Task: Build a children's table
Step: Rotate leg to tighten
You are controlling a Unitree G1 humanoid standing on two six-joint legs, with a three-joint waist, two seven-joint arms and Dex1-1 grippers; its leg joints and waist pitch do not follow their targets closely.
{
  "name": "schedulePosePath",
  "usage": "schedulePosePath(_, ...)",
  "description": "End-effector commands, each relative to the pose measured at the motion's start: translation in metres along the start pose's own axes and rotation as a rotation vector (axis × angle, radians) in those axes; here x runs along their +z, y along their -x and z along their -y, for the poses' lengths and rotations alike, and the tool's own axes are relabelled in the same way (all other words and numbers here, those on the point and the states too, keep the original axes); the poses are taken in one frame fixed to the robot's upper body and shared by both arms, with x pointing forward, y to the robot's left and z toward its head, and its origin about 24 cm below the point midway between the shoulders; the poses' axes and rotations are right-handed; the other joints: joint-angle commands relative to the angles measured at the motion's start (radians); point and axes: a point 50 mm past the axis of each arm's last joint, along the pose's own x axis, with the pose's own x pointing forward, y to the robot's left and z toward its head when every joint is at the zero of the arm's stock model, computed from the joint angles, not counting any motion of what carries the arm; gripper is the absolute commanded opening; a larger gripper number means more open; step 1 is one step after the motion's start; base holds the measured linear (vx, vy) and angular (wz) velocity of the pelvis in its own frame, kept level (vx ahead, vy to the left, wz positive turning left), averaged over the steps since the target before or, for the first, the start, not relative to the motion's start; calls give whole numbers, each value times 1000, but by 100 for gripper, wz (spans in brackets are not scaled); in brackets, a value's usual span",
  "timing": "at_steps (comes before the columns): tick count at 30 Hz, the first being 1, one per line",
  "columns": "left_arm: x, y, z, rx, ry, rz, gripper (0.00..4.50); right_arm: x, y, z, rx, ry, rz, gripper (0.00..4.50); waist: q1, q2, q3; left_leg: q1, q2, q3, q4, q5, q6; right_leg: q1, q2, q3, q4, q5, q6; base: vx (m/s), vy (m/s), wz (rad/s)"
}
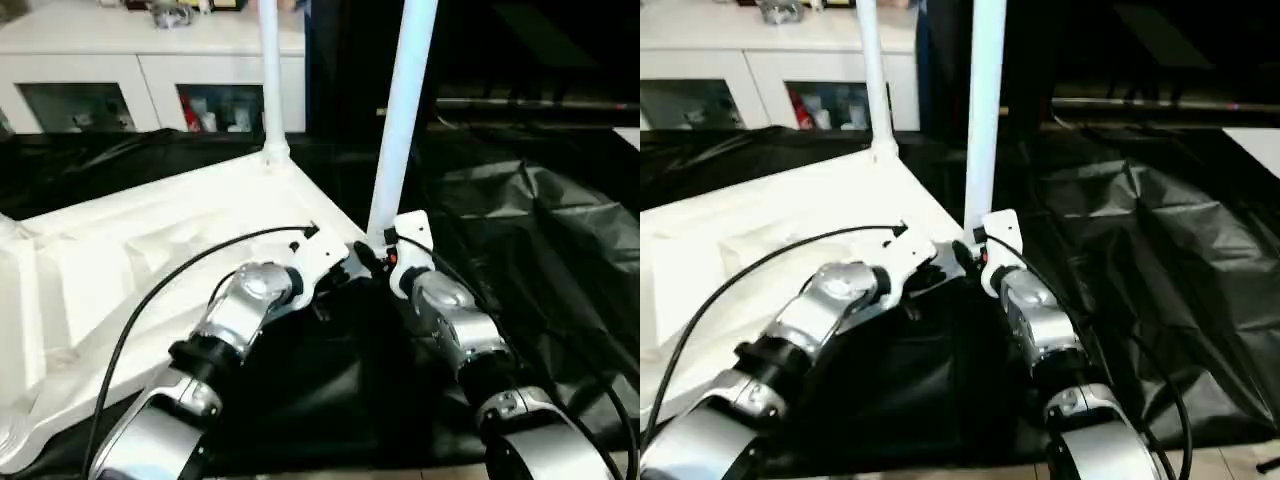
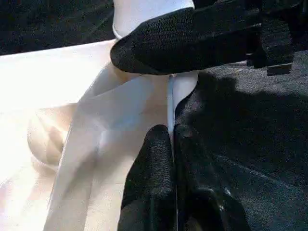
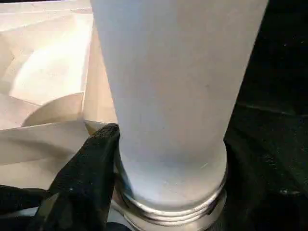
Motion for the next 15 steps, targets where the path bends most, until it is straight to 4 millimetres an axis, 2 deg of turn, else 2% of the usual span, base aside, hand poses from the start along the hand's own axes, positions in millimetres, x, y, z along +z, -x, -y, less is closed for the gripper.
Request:
schedulePosePath(1, -10, -3, 4, -5, -5, -35, 0, -14, 3, 8, -38, -30, -55, 310, -1, -7, -52, 7, 16, -12, -69, -352, 2, 27, -58, 33, -100, -458, -107, 0, 0, 0)
schedulePosePath(2, -10, -2, 3, -5, -7, -35, 0, -13, 3, 8, -36, -38, -47, 344, -1, -7, -51, 10, 16, -11, -69, -360, 4, 25, -58, 33, -101, -461, -109, 0, 0, 0)
schedulePosePath(5, -16, 3, -1, -10, -31, -42, 0, -2, 4, 12, -31, -67, 37, 347, 1, -8, -53, 7, 17, -13, -70, -355, 9, 27, -62, 33, -100, -468, -110, 0, 0, 0)
schedulePosePath(6, -19, 6, -3, -14, -28, -48, 0, 2, 5, 15, -16, -53, 56, 372, 0, -9, -54, 1, 17, -14, -70, -339, 11, 31, -60, 33, -96, -446, -112, 0, 0, 0)
schedulePosePath(7, -22, 9, -5, -20, -31, -50, 0, 5, 7, 18, 6, -37, 74, 384, 1, -15, -55, 1, 19, -11, -70, -329, 14, 29, -60, 34, -96, -426, -118, 0, 0, 0)
schedulePosePath(10, -27, 16, -8, -29, -30, -57, 0, 11, 11, 22, 74, -10, 103, 401, 4, -13, -55, 0, 19, -10, -68, -314, 20, 32, -62, 35, -92, -410, -126, 0, 0, 0)
schedulePosePath(11, -28, 19, -9, -39, -40, -53, 0, 12, 14, 23, 129, 20, 101, 416, 9, -14, -56, -3, 20, -10, -67, -295, 32, 35, -61, 35, -89, -383, -130, 0, 0, 0)
schedulePosePath(12, -31, 24, -12, -54, -45, -45, 0, 12, 22, 23, 265, 77, 82, 416, 8, -13, -55, -4, 20, -8, -67, -289, 36, 35, -59, 36, -88, -369, -135, 0, 0, 0)
schedulePosePath(13, -31, 25, -12, -61, -48, -41, 0, 11, 26, 23, 308, 96, 75, 416, 11, -15, -56, -5, 19, -8, -66, -283, 42, 40, -57, 34, -87, -359, -130, 0, 0, 0)
schedulePosePath(14, -32, 31, -13, -100, -56, -24, 0, 10, 39, 21, 466, 146, 54, 416, 14, -12, -57, -7, 21, -8, -65, -264, 52, 43, -56, 36, -82, -321, -135, 0, 0, 0)
schedulePosePath(15, -33, 34, -13, -119, -59, -18, 0, 9, 43, 21, 519, 158, 51, 416, 15, -14, -57, -9, 24, -8, -64, -252, 60, 44, -57, 38, -78, -287, -140, 0, 0, 0)
